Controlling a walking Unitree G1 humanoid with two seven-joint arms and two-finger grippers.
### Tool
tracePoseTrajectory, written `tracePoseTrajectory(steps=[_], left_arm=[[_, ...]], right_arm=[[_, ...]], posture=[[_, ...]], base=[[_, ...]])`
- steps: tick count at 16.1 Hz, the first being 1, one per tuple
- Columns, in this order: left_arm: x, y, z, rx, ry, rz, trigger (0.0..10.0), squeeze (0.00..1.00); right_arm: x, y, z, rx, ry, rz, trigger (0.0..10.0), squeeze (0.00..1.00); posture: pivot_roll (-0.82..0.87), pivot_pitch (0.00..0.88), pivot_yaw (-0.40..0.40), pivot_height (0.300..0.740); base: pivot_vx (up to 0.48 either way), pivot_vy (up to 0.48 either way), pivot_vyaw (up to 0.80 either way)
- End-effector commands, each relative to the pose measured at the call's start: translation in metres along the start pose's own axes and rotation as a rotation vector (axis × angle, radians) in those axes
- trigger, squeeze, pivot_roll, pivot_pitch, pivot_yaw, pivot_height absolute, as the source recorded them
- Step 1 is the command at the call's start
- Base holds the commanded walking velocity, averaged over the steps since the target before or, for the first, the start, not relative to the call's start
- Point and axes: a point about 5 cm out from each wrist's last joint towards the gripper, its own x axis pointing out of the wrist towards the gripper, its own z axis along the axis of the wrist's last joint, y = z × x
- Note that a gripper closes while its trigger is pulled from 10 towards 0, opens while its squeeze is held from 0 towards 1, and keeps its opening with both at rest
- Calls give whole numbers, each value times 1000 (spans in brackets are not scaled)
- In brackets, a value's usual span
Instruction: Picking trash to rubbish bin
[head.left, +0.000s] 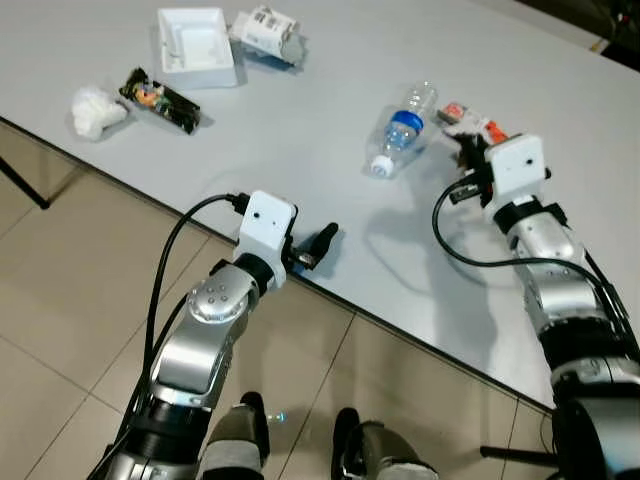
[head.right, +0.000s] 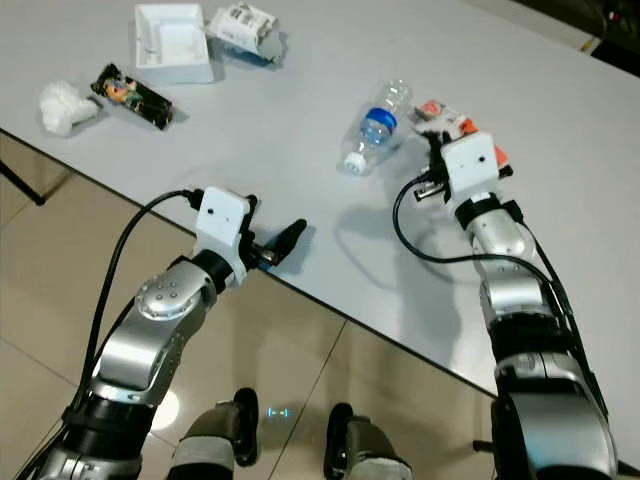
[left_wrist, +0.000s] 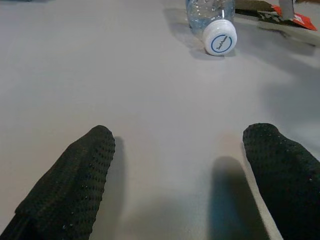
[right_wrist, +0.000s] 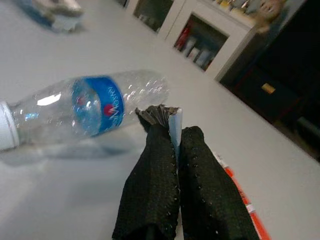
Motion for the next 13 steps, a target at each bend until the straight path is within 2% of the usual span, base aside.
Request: tracePoseTrajectory(steps=[1,2,3,5,6,8,9,10,13], left_arm=[[5,-8,-5,13,14,-35,10000,0],[11,-10,1,25,-27,-40,10000,0],[13,-10,2,26,-38,-40,10000,0],[19,-11,4,23,-69,-38,10000,0],[20,-11,4,20,-69,-40,10000,0],[25,-14,4,12,-74,-60,10000,0],[29,-18,5,7,-87,-81,10000,0],[33,-21,7,3,-95,-90,10000,0],[40,-22,7,-7,-92,-91,10000,0]], right_arm=[[-11,-10,7,3,-33,-70,0,0],[-25,-14,17,-2,-65,-131,0,0],[-29,-14,21,3,-77,-152,0,0],[-49,-17,33,27,-98,-242,0,0],[-53,-18,36,37,-105,-265,0,0],[-64,-17,45,42,-105,-321,1725,0],[-72,-16,49,57,-82,-360,9137,0],[-77,-16,50,74,-64,-388,10000,0],[-86,-18,55,80,-33,-417,10000,0]], posture=[[290,203,-111,740],[273,185,-105,740],[273,185,-105,740],[246,156,-96,740],[232,143,-90,740],[214,128,-82,740],[203,120,-77,740],[186,111,-69,740],[172,105,-64,740]], base=[[0,0,0],[0,0,0],[0,0,0],[0,0,0],[0,0,0],[0,0,0],[0,0,0],[0,0,-531],[0,0,-748]])
